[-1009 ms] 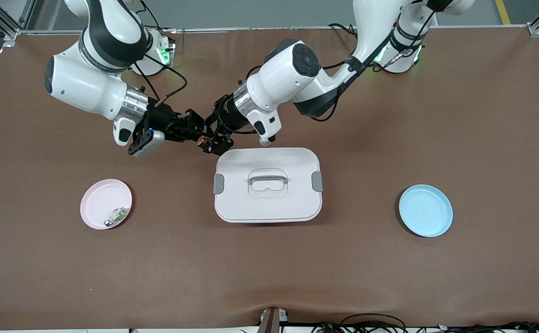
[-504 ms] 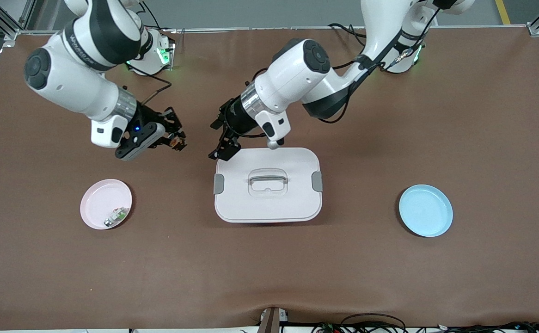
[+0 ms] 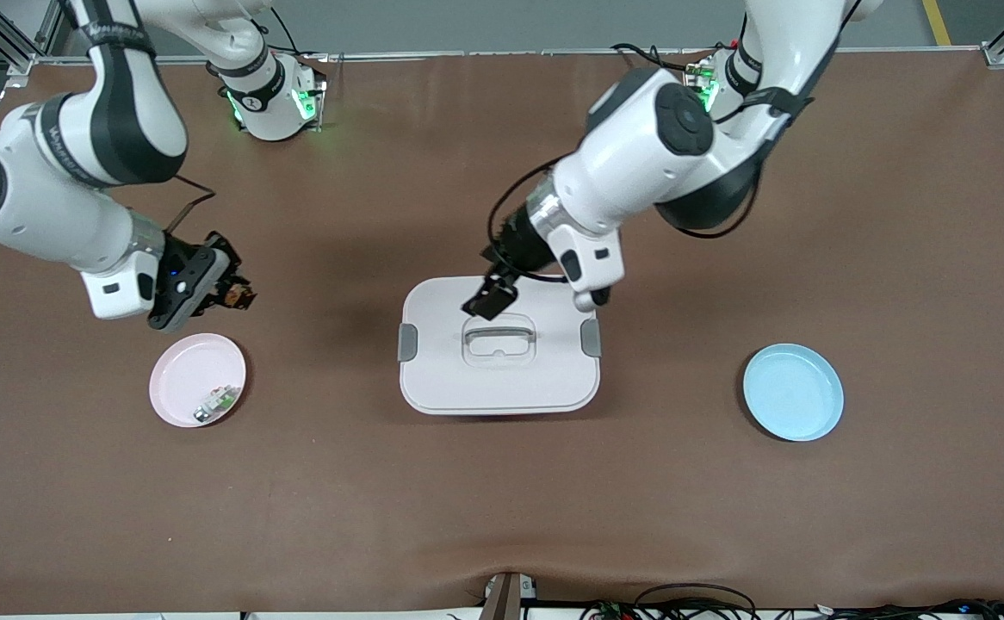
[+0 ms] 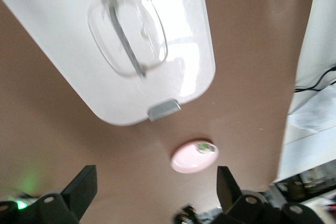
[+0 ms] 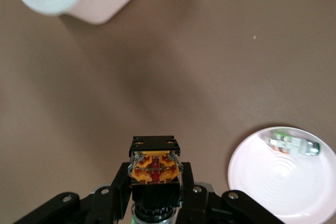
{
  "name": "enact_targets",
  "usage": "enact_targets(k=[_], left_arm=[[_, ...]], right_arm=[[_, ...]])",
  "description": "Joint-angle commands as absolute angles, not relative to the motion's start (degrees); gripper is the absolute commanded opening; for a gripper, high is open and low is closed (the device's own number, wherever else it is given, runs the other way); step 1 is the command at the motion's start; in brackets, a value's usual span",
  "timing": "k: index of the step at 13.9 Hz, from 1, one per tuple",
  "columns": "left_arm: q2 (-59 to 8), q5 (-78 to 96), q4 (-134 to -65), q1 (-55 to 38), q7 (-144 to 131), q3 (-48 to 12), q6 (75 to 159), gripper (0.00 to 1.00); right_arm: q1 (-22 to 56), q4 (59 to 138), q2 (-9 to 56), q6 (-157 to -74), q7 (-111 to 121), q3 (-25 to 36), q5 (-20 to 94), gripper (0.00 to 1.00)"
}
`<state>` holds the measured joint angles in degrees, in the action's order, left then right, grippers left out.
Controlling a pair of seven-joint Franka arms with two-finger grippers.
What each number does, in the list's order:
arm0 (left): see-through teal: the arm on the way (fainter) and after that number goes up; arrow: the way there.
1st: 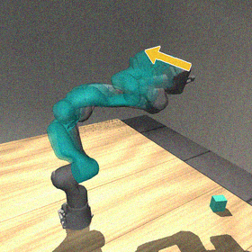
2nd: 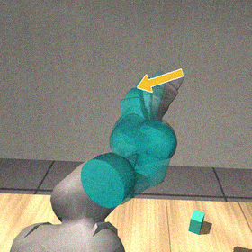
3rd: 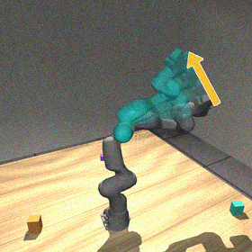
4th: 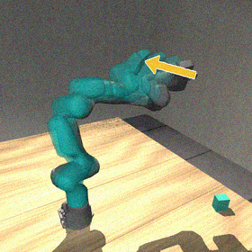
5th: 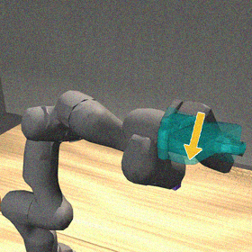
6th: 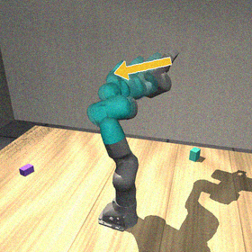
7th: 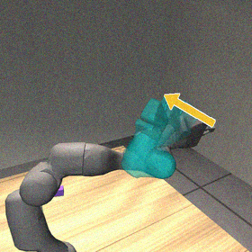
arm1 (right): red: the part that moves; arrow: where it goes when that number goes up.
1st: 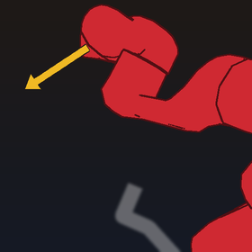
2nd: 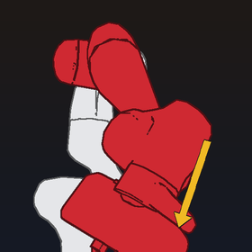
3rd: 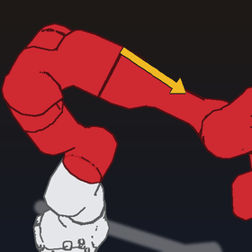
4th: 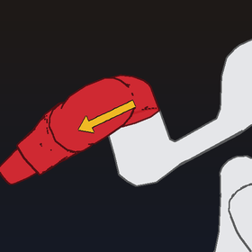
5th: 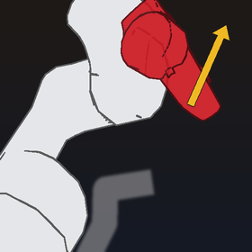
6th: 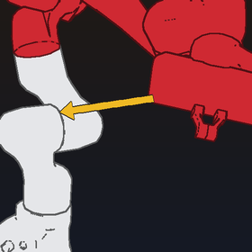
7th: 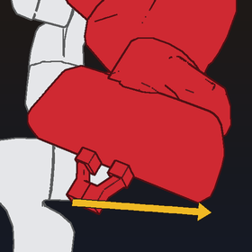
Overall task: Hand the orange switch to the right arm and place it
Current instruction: 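Open the left gripper and withdraw it while the right gripper carries the switch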
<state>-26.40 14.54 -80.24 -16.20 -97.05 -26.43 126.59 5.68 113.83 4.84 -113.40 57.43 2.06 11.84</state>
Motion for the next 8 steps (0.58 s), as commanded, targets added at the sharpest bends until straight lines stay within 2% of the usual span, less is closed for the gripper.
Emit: enact_targets(k=[1, 5, 8], left_arm=[[-22.77, 14.41, -81.04, -10.48, -86.96, -26.89, 119.29, 1.0], [-17.59, 14.24, -80.95, -2.66, -72.03, -26.81, 107.53, 1.0], [-15.91, 13.98, -80.86, 4.37, -58.66, -26.81, 103.11, 1.0]], right_arm=[[0.46, 112.67, 7.73, -114.16, 66.07, 1.14, 10.11, 0.0], [-2.9, 113.38, 11.42, -120.57, 74.16, 1.14, 5.1, 0.0], [-3.69, 114.43, 13.09, -126.28, 78.47, 1.14, 2.56, 0.0]])
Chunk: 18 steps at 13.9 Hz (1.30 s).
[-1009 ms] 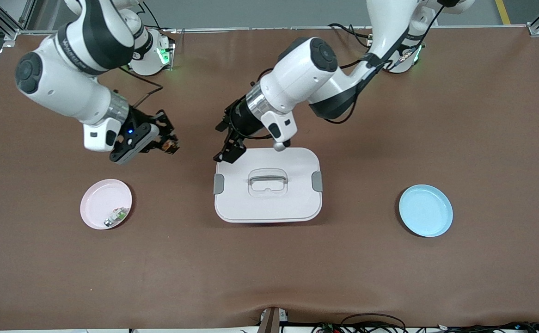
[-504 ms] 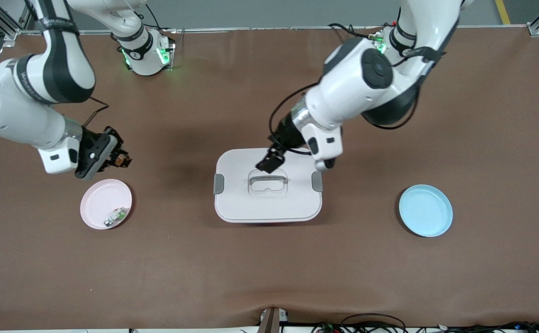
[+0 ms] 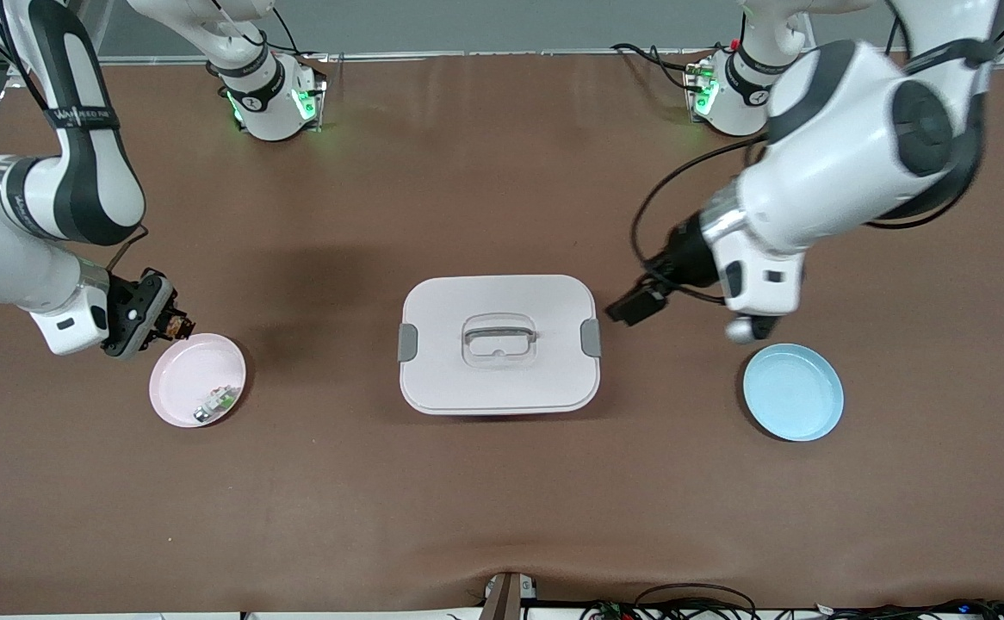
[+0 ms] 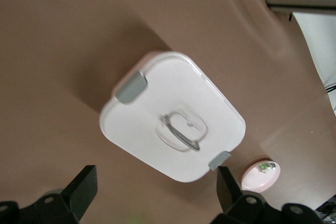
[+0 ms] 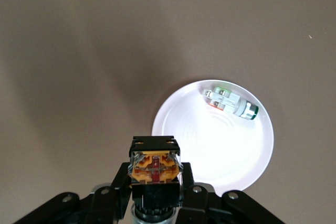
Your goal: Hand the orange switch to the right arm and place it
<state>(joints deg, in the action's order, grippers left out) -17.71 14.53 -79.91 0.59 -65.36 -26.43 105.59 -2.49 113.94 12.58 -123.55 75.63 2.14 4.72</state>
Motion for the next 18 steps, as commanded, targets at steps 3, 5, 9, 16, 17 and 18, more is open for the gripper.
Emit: enact_targets(k=[3, 5, 9, 16, 17, 18], left_arm=[[-14.5, 12.23, -80.95, 9.04, -45.31, -26.28, 100.46, 1.0], [-13.63, 2.34, -80.95, 9.84, -35.99, -26.19, 99.33, 1.0], [-12.39, -4.39, -81.03, 16.07, -24.27, -26.63, 90.55, 1.0], [-11.16, -8.0, -81.47, 22.83, -8.73, -26.19, 89.3, 1.0], [-11.16, -8.0, -81.47, 24.85, -5.74, -26.45, 89.3, 1.0], [-11.16, -7.65, -81.47, 25.92, -2.93, -26.37, 89.3, 1.0]], right_arm=[[-4.13, 116.28, 14.76, -132.96, 82.69, 1.14, 0.01, 0.0], [-4.57, 116.28, 17.04, -136.83, 86.55, 1.14, -0.35, 0.0], [-5.97, 119.17, 20.65, -146.75, 91.57, 1.14, -0.35, 0.0], [-6.59, 124.71, 23.46, -158.53, 91.67, 1.23, -0.44, 0.0], [-6.59, 125.5, 23.81, -160.56, 91.84, 1.23, -0.44, 0.0], [-6.59, 125.51, 24.69, -161.36, 92.02, 1.32, -0.53, 0.0]])
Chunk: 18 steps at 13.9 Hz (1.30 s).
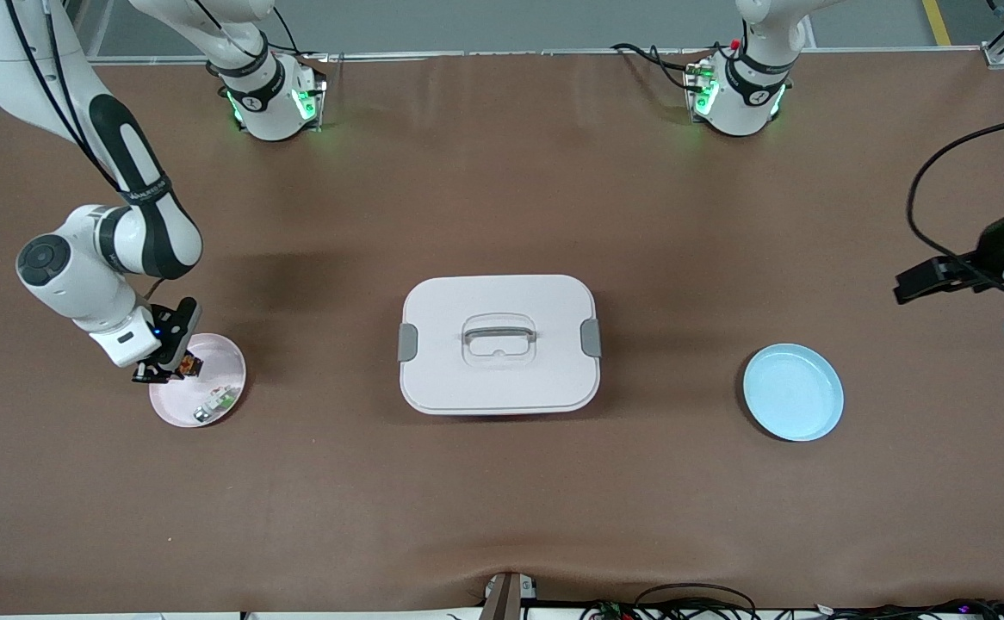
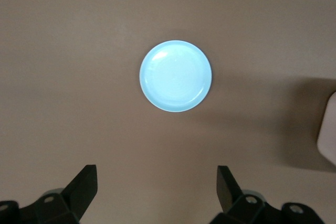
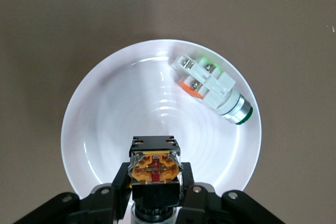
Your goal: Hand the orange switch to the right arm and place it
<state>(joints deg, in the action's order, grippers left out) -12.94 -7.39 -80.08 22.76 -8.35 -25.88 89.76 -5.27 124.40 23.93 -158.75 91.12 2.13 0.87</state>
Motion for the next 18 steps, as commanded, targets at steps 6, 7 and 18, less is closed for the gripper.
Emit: enact_targets(k=[6, 7, 18], left_arm=[[-11.16, -7.21, -81.47, 29.27, 1.23, -26.37, 90.61, 1.0], [-11.16, -7.12, -81.56, 29.09, 1.23, -26.19, 90.7, 1.0], [-6.51, -3.44, -86.21, -0.43, 1.32, 4.47, 93.24, 1.0]], right_arm=[[-6.42, 125.07, 26.72, -163.83, 92.2, 1.32, -3.43, 0.0], [-6.33, 125.07, 26.89, -163.83, 92.2, 1.32, -3.43, 0.0], [-8.08, 122.53, 29.26, -162.95, 90.97, 1.14, -2.99, 1.0]])
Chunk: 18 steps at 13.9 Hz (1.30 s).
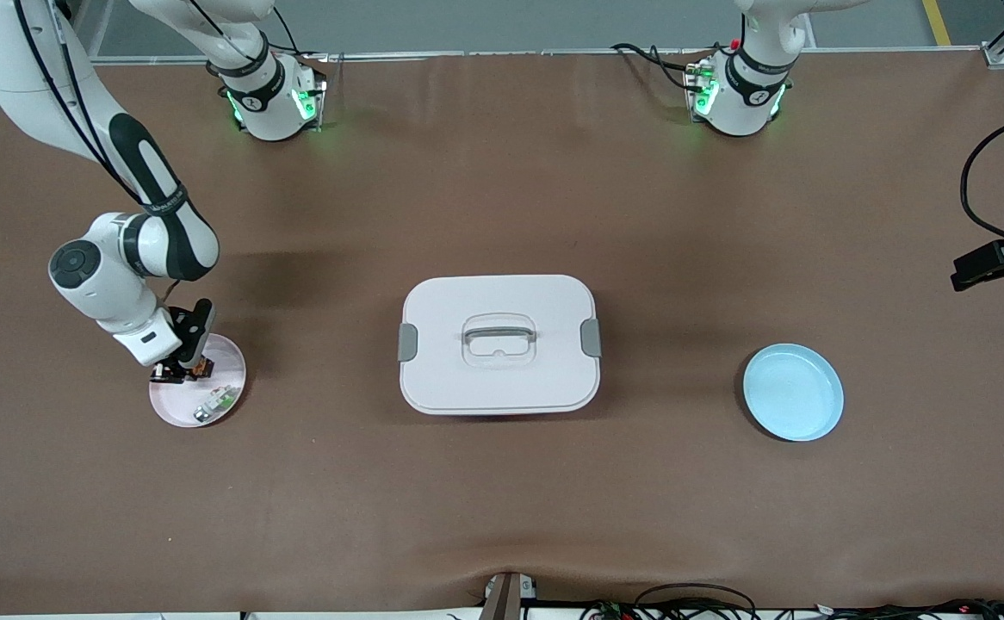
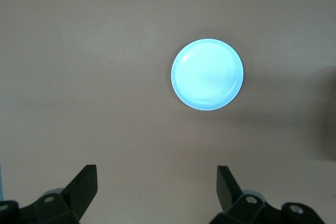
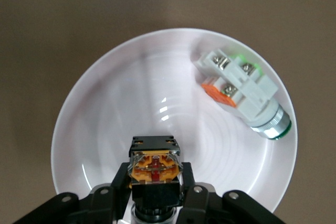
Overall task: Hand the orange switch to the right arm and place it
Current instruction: 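Open the right gripper and lift it away from the plate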
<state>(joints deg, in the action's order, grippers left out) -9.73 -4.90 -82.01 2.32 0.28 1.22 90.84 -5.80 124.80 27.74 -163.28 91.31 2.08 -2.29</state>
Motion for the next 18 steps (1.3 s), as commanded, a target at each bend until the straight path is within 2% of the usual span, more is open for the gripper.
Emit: enact_targets(k=[1, 4, 6, 7, 12, 14, 18], left_arm=[[-5.29, -2.64, -88.05, -1.57, 1.23, 6.22, 94.64, 1.0], [0.41, -1.93, -96.12, -2.11, 1.14, 6.86, 99.65, 1.0], [4.47, -0.97, -101.67, -1.5, 0.44, 6.77, 102.91, 1.0], [5.18, -0.88, -102.3, -1.49, 0.44, 6.77, 102.83, 1.0], [5.45, -0.79, -101.69, -1.58, 0.53, 6.5, 102.66, 1.0], [5.19, -0.79, -100.29, -2.02, 0.61, 6.42, 102.57, 1.0], [3.52, -0.79, -95.98, -2.11, 0.79, 6.06, 102.48, 1.0]], right_arm=[[-8.09, 122.43, 29.35, -162.95, 91.14, 1.14, -2.99, 1.0], [-7.91, 122.26, 29.27, -162.51, 91.06, 1.14, -2.99, 1.0], [-8.0, 120.95, 28.83, -158.49, 91.05, 1.14, -2.9, 1.0], [-8.0, 119.98, 28.57, -156.12, 91.05, 1.14, -2.9, 1.0], [-8.17, 116.46, 25.23, -144.43, 86.86, 1.14, -2.55, 1.0], [-8.17, 115.32, 23.13, -138.02, 79.84, 1.14, -2.55, 1.0], [-8.09, 113.74, 18.56, -130.28, 67.36, 0.97, -2.37, 1.0]])
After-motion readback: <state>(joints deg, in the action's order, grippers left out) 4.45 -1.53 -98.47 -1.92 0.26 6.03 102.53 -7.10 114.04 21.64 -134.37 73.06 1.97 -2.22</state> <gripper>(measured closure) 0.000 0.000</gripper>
